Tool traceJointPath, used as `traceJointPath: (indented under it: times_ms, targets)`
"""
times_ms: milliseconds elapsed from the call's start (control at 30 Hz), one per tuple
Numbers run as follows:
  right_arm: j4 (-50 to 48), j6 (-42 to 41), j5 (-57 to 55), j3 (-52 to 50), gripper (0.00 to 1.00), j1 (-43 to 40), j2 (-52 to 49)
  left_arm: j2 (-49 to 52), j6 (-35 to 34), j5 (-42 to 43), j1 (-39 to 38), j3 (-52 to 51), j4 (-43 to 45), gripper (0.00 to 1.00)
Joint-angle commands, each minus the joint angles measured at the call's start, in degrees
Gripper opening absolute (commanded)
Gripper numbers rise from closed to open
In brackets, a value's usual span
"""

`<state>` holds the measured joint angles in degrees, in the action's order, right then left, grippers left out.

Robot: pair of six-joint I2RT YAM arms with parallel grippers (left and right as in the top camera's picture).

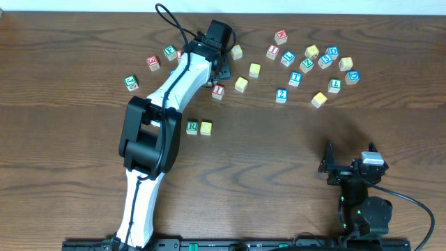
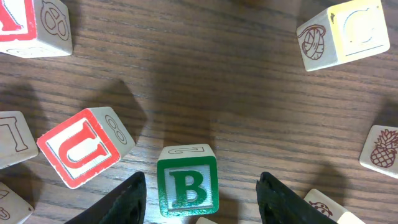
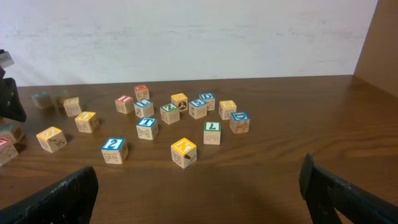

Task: Spell out ROBOT
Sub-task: 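Lower the left gripper and close it on the green B block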

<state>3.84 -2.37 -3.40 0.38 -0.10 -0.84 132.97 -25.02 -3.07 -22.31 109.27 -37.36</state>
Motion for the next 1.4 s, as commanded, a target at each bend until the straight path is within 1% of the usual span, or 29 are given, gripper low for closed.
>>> traceJointPath:
  times_ms: [0,633,800,1033,1067,1100,1200,1300,1367]
  targets:
    - [0.22,-0.37,-0.07,-0.07,0.99,0.17,0.15,0.13,1.05,-0.11,0.00,1.33,-0.07,0.56]
    - [0.22,-0.37,-0.07,-0.07,0.99,0.17,0.13,1.60,1.81,-0.15,0.00,1.33,-0.33,0.56]
    - [0.22,-0.37,-0.07,-0.07,0.99,0.17,0.13,1.68,0.46,-0.81,0.00,1.33,-0.74,0.56]
    - [0.24,-0.37,-0.07,-0.07,0.99,0.17,0.13,1.81,0.33,-0.76,0.13,1.33,-2.23,0.56]
    - [0.24,-0.37,-0.07,-0.07,0.99,0.17,0.13,1.97,0.33,-0.76,0.17,1.33,-2.27,0.55]
    - [0.22,-0.37,-0.07,-0.07,0.99,0.17,0.13,2.10,0.33,-0.72,0.24,1.33,-2.27,0.51]
    - [0.22,-0.37,-0.07,-0.07,0.99,0.17,0.13,2.99,0.31,0.31,0.50,1.33,-2.27,0.50]
    - [0.24,-0.37,-0.07,-0.07,0.99,0.17,0.13,3.96,0.31,1.18,0.87,1.33,-2.27,0.50]
    - [0.24,-0.37,-0.07,-0.07,0.99,0.17,0.13,4.09,0.35,1.16,0.94,1.33,-2.25,0.53]
